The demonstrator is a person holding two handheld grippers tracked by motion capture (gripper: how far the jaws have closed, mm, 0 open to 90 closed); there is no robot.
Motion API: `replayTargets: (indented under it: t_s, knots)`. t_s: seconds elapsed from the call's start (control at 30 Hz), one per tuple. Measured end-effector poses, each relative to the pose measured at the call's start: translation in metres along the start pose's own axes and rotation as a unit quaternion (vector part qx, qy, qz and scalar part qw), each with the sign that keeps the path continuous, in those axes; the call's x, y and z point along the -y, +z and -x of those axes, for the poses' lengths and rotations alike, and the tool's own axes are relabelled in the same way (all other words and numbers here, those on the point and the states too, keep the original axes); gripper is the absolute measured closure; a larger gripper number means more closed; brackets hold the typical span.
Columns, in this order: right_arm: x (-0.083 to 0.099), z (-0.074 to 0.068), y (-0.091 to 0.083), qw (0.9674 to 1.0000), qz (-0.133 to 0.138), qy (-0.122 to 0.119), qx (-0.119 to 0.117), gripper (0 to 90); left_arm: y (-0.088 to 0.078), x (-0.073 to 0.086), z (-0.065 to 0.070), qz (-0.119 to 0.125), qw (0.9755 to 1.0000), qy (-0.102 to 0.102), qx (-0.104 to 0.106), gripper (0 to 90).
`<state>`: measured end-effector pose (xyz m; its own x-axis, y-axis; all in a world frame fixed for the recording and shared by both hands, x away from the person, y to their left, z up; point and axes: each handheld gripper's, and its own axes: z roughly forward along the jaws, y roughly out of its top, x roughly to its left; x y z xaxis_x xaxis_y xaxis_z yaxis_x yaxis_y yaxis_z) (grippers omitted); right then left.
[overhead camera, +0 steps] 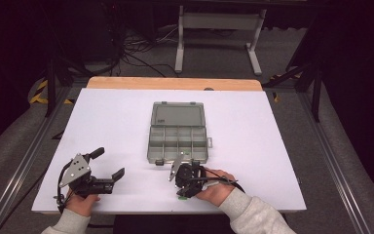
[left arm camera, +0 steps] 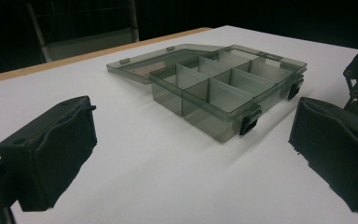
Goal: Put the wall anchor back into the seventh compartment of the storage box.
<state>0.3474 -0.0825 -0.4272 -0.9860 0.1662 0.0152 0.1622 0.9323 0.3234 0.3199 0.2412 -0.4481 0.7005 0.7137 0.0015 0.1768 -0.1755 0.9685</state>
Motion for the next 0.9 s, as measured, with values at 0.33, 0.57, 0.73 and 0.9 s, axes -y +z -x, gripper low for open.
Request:
replayTargets:
  t_s: [0.33, 0.57, 0.73, 0.9]
  knots:
    - [-0.002, -0.001, -0.001, 1.0000, -0.007, -0.003, 0.004, 83.4, 0.000, 0.000, 0.000, 0.003, 1.0000, -0.001, -0.001, 1.0]
    - [-0.004, 0.001, -0.012, 0.9999, 0.010, -0.003, 0.006, 83.4, -0.001, 0.000, 0.000, 0.000, 1.0000, -0.002, -0.001, 1.0]
    - [-0.007, 0.005, -0.025, 0.9997, 0.021, 0.002, 0.011, 83.4, -0.001, 0.000, 0.000, -0.001, 1.0000, -0.001, -0.002, 1.0]
    - [-0.010, 0.009, -0.036, 0.9994, 0.031, 0.001, 0.017, 83.4, -0.001, 0.000, 0.000, -0.002, 1.0000, 0.000, -0.002, 1.0]
